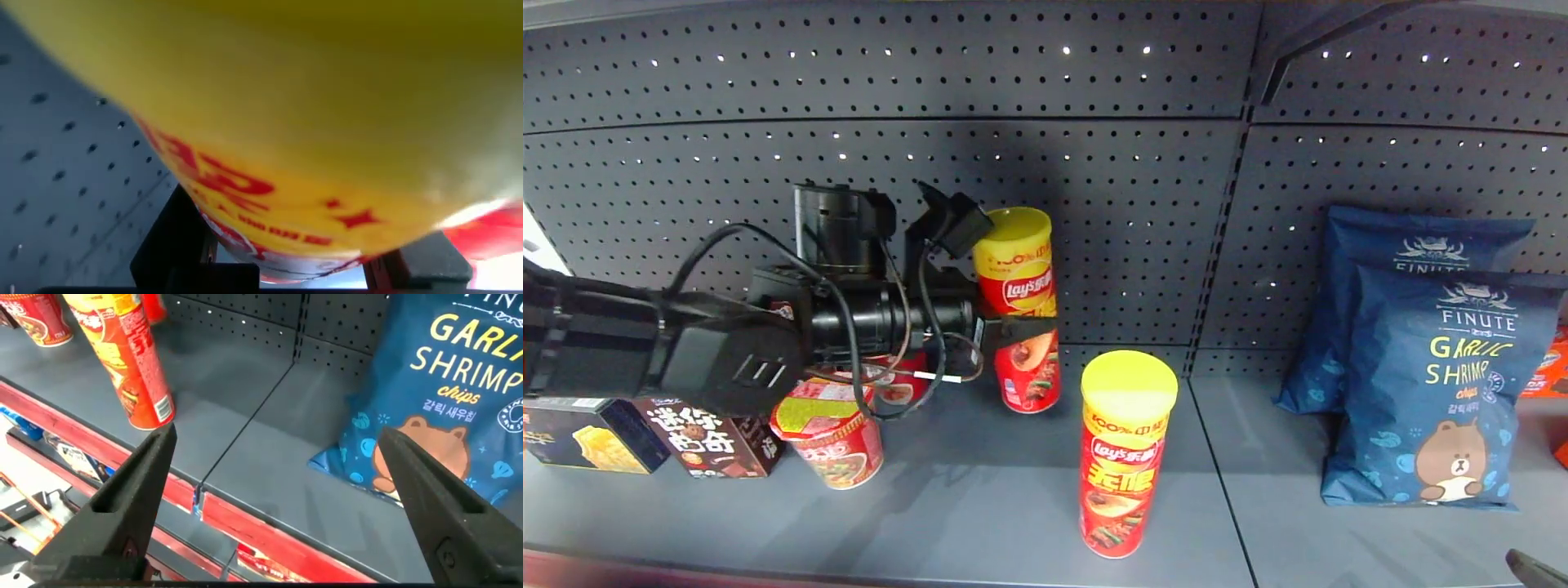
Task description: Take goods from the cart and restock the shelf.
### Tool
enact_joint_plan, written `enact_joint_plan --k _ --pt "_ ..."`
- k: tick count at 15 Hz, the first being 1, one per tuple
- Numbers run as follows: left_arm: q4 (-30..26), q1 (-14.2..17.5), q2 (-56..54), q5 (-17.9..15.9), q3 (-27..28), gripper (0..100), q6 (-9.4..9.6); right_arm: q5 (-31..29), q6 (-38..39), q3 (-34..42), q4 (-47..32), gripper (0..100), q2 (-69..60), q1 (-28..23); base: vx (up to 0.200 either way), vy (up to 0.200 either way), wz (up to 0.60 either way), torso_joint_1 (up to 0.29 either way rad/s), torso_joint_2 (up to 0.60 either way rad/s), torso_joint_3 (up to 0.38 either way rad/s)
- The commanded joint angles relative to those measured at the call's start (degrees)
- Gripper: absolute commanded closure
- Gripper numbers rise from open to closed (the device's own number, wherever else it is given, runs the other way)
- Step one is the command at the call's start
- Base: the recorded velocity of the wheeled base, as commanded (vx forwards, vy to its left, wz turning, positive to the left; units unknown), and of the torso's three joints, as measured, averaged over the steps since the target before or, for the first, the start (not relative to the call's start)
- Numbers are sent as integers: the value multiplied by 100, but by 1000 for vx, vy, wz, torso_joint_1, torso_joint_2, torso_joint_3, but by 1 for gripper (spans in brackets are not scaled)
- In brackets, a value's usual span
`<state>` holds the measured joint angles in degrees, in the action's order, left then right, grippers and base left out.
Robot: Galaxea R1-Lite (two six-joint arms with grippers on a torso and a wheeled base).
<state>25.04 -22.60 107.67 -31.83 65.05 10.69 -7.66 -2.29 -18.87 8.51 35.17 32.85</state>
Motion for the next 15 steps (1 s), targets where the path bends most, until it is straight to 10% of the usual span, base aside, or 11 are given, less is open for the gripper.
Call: enact_joint_plan --k 1,15 --pt "80 1 800 -43 359 100 267 1 1 15 2 0 16 2 0 0 0 0 0 0" --pt "282 -631 1942 -69 1581 100 284 1 1 59 -7 0 -124 2 0 0 0 0 0 0"
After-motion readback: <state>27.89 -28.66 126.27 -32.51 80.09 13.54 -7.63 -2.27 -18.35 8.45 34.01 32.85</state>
